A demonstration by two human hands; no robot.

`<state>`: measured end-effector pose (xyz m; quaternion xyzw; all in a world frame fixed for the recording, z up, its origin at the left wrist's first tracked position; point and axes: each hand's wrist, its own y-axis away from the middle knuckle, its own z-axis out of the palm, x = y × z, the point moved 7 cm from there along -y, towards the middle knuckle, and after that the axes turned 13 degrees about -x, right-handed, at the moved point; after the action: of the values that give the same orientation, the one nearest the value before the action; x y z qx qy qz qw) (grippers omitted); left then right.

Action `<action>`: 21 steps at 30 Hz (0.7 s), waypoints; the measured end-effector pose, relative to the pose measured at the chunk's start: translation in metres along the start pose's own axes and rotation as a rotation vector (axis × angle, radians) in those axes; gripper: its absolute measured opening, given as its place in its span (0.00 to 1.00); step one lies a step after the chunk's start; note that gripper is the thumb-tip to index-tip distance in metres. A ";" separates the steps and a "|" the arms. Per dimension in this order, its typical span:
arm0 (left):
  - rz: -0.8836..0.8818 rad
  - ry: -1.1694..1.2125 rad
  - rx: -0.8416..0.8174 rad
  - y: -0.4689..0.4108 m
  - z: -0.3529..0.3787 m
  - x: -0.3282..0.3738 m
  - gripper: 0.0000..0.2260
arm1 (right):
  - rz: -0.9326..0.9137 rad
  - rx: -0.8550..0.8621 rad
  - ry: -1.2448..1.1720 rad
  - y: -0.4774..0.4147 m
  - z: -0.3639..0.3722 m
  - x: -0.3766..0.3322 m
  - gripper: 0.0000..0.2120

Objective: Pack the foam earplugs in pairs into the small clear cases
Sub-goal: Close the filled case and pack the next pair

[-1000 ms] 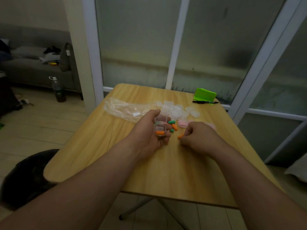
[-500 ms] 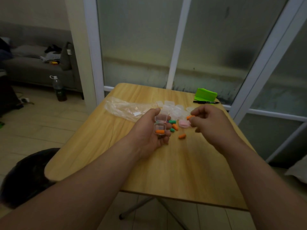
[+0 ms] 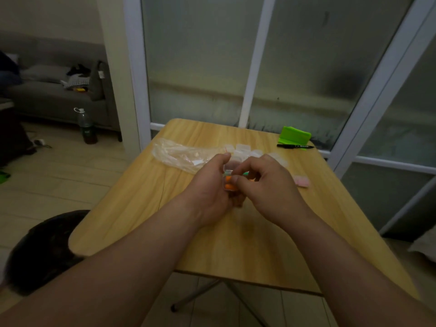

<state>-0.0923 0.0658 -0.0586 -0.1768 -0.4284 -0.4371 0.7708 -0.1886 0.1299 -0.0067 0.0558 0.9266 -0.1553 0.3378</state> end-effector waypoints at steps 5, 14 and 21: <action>0.000 0.015 -0.004 0.004 0.002 0.003 0.19 | 0.026 0.004 0.026 -0.001 0.006 0.001 0.02; 0.013 0.018 -0.012 0.007 0.001 0.006 0.19 | 0.003 0.011 0.011 -0.002 0.010 0.002 0.03; -0.020 -0.022 -0.041 0.007 0.004 0.005 0.22 | -0.003 0.123 -0.063 -0.005 -0.007 0.013 0.08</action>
<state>-0.0872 0.0692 -0.0514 -0.1931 -0.4294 -0.4515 0.7579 -0.2034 0.1270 -0.0088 0.0702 0.9044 -0.2140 0.3624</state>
